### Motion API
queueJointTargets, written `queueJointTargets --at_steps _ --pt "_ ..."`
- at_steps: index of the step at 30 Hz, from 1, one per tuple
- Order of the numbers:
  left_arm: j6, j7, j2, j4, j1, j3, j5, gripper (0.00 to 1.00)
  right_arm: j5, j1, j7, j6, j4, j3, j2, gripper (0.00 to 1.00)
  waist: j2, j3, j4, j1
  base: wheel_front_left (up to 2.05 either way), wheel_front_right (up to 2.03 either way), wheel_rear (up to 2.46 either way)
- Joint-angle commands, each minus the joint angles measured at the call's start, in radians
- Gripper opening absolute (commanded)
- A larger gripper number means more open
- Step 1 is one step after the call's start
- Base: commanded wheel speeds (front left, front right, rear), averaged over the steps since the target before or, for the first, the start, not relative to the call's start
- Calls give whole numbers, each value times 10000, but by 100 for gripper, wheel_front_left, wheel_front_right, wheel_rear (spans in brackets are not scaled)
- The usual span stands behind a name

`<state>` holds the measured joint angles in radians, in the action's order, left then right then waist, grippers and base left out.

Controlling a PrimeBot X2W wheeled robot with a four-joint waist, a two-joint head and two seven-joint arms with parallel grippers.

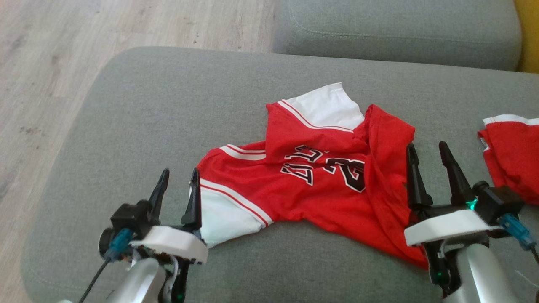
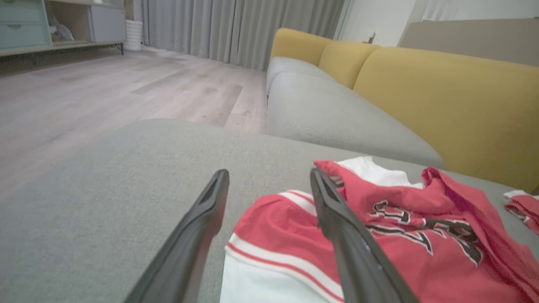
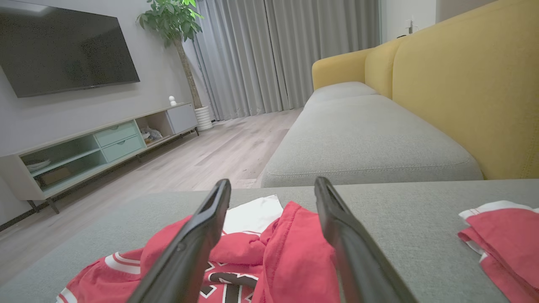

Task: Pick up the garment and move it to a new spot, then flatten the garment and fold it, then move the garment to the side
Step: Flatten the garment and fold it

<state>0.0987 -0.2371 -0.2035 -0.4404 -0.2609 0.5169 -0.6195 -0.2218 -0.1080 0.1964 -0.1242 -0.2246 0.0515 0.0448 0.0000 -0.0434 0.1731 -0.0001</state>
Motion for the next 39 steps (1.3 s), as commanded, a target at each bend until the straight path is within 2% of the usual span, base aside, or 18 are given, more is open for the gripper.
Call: queueJointTargets --at_steps 1,7,11,16,19,25,34,35,36,39 --pt "79 -147 -121 427 -441 -323 123 100 -80 -178 58 -65 401 236 55 100 0 31 32 1 0 0 0" --pt "334 -228 51 1493 -94 -394 566 100 -126 -113 92 -65 530 150 55 100 0 -40 208 1 0 0 0" --pt "352 -238 124 1877 26 -378 734 100 84 -419 -76 -65 629 -14 55 100 0 -345 428 1 0 0 0" --pt "271 -241 300 2025 -120 -305 802 100 736 -1708 -1045 -65 404 -445 55 100 0 -977 802 1 0 0 0" --pt "139 -243 561 1918 -349 -185 813 100 1239 -3257 -2586 -65 -644 -539 332 100 0 -1517 1168 1 0 0 0" --pt "-202 -245 1021 1657 -708 -4 905 100 1418 -5400 -4355 -65 -2987 -126 1262 100 0 -2130 1896 1 0 0 0" --pt "-584 -246 1432 1388 -937 -31 1019 100 935 -7078 -6740 -65 -5687 1378 2314 100 0 -2523 2660 1 0 0 0" --pt "-606 -246 1454 1374 -959 -42 1016 100 819 -7166 -6935 -65 -5855 1623 2411 19 0 -2545 2715 1 0 0 0" --pt "-626 -246 1472 1362 -982 -55 1015 100 690 -7244 -7089 -65 -5983 1864 2513 0 0 -2562 2761 1 0 0 0" --pt "-653 -246 1505 1365 -1027 -112 1015 100 378 -7515 -7109 -65 -6163 2378 2873 0 0 -2609 2884 1 0 0 0"
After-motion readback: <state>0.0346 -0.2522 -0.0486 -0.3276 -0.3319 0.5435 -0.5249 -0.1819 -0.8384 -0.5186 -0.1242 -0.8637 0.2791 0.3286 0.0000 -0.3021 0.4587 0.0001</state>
